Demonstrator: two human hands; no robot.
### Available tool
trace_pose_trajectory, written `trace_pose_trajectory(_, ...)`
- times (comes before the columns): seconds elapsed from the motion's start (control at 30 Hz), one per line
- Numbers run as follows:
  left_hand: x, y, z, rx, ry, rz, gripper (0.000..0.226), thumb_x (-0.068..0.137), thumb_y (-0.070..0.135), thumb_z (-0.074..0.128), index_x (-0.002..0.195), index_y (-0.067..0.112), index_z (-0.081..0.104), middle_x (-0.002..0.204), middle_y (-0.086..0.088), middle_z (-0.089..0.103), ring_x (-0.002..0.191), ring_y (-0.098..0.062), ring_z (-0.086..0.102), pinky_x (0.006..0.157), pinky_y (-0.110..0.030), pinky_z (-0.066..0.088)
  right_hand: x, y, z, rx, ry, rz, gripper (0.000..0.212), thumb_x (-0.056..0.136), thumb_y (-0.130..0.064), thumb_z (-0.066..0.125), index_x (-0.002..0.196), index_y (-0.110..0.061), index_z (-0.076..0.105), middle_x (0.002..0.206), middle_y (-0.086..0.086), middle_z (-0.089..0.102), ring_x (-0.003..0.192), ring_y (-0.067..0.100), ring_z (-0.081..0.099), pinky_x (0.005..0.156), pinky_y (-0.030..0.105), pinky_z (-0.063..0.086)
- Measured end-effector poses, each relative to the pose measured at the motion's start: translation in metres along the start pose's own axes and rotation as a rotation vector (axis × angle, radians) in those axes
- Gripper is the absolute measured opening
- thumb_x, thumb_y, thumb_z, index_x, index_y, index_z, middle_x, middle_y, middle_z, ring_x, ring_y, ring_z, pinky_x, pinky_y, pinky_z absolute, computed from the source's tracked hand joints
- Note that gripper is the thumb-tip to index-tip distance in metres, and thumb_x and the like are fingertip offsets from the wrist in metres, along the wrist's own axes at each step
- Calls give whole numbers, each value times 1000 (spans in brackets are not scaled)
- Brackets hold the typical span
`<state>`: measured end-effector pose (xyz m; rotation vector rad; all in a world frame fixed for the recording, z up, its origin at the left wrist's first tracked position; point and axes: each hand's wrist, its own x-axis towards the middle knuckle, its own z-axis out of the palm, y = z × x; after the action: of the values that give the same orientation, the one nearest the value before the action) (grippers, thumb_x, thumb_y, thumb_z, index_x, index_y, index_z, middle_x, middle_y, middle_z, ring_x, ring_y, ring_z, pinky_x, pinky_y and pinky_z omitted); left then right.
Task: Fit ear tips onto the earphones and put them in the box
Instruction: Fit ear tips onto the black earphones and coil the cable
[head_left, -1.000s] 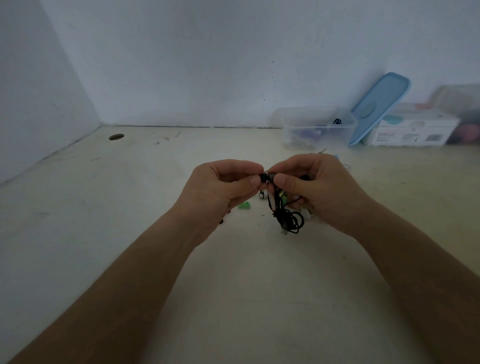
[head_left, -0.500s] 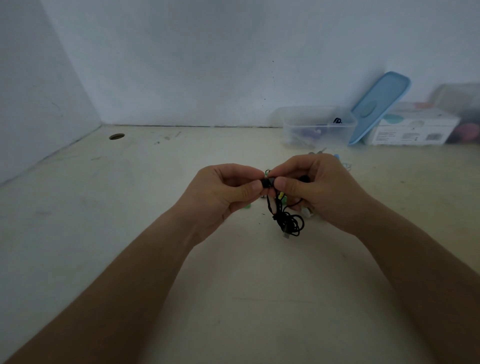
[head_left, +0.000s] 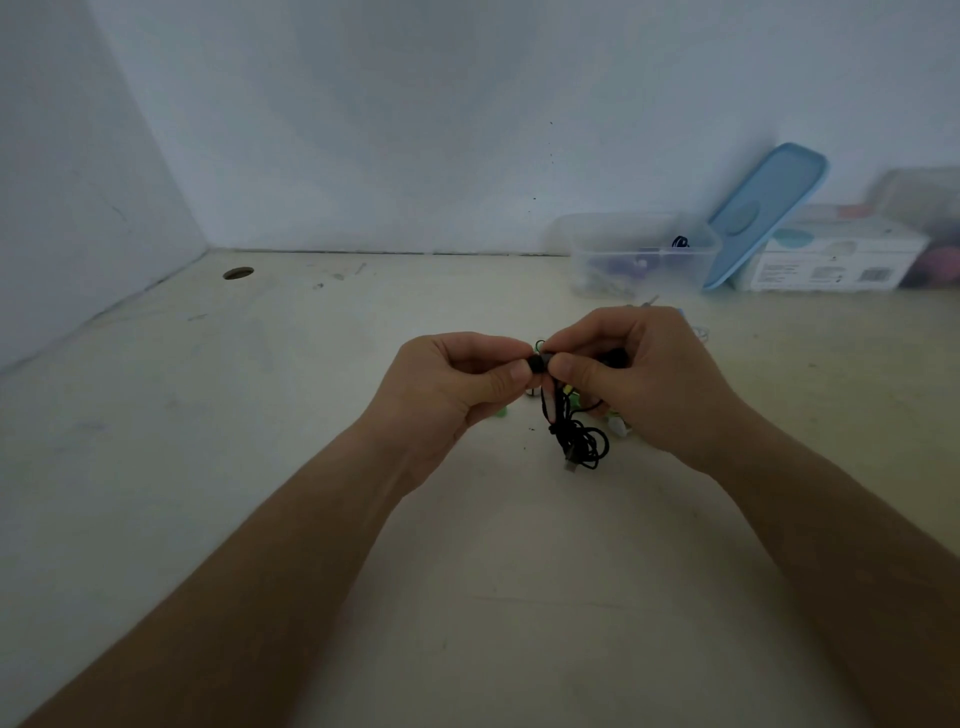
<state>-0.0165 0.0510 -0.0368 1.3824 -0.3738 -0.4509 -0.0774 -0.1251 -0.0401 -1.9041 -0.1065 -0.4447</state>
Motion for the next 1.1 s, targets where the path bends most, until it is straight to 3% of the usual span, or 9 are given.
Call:
trace_pose_trajectory(0.2, 0, -2, 2, -30, -1, -21, 14, 69, 1, 73, 81, 9, 76, 82, -11, 76, 77, -18, 74, 72, -22, 59, 2, 3, 0, -119, -15, -61, 13, 85, -5, 74, 89, -17, 74, 73, -5, 76, 68, 5, 71, 64, 15, 53)
trace_pose_trajectory(0.27, -1, -1, 2, -59, -13, -37, 15, 79, -8, 66, 84, 5, 73, 79, -11, 75, 74, -17, 74, 67, -18, 57, 2, 1, -1, -87, -24, -57, 14, 86, -4, 73, 89, -17, 74, 74, -3, 76, 68, 10, 72, 64, 21, 56)
trace_pose_trajectory(0.37, -1, -1, 2, -52, -27, -26, 16, 82, -11, 63, 87, 2, 71, 78, -11, 75, 72, -17, 74, 66, -17, 56, 1, 0, -4, -22, -66, -29, 12, 88, -3, 70, 92, -14, 73, 77, 6, 76, 74, 33, 71, 65, 37, 59)
trace_pose_trajectory(0.43, -1, 0, 2, -25, -31, 0, 14, 75, -5, 69, 86, 4, 72, 79, -12, 75, 74, -18, 74, 68, -20, 58, 0, 0, -6, 26, -86, -9, 12, 89, -3, 69, 93, -13, 73, 79, 10, 76, 78, 42, 69, 65, 36, 59)
trace_pose_trajectory(0.53, 0, -2, 1, 43, -25, 29, 16, 63, 9, 75, 78, 13, 76, 85, -13, 76, 85, -23, 74, 83, -30, 58, 0, -1, -6, 38, -83, 2, 10, 89, -3, 69, 93, -11, 73, 79, 10, 76, 77, 43, 68, 64, 35, 59)
trace_pose_trajectory(0.67, 1, -5, -1, 62, -17, 26, 15, 70, 5, 74, 83, 11, 74, 85, -12, 76, 87, -24, 74, 86, -32, 57, 0, 1, -2, -36, -57, -38, 10, 88, -4, 71, 94, -11, 74, 76, 5, 76, 73, 37, 70, 63, 43, 59)
trace_pose_trajectory(0.87, 5, -4, -2, 61, -10, 64, 20, 68, 12, 76, 87, 12, 74, 92, -15, 76, 93, -29, 73, 93, -40, 55, 2, 3, 2, 51, -29, 18, 14, 90, -6, 68, 91, -19, 72, 79, 3, 77, 71, 25, 72, 64, 33, 59)
trace_pose_trajectory(1.0, 4, -4, 1, 268, 37, 181, 10, 89, 11, 69, 97, 12, 74, 93, -10, 76, 87, -20, 72, 75, -27, 60, 2, 5, 1, 179, -2, 93, 11, 93, -5, 64, 94, -14, 71, 77, 3, 76, 64, 15, 67, 57, 22, 55)
trace_pose_trajectory(1.1, 3, -6, 6, 449, 67, 257, 11, 90, 24, 69, 100, 20, 73, 89, 6, 75, 75, -11, 66, 61, -20, 54, 4, 7, -1, 322, 36, 142, 10, 95, -7, 60, 98, -10, 70, 81, 8, 75, 66, 16, 66, 58, 25, 53)
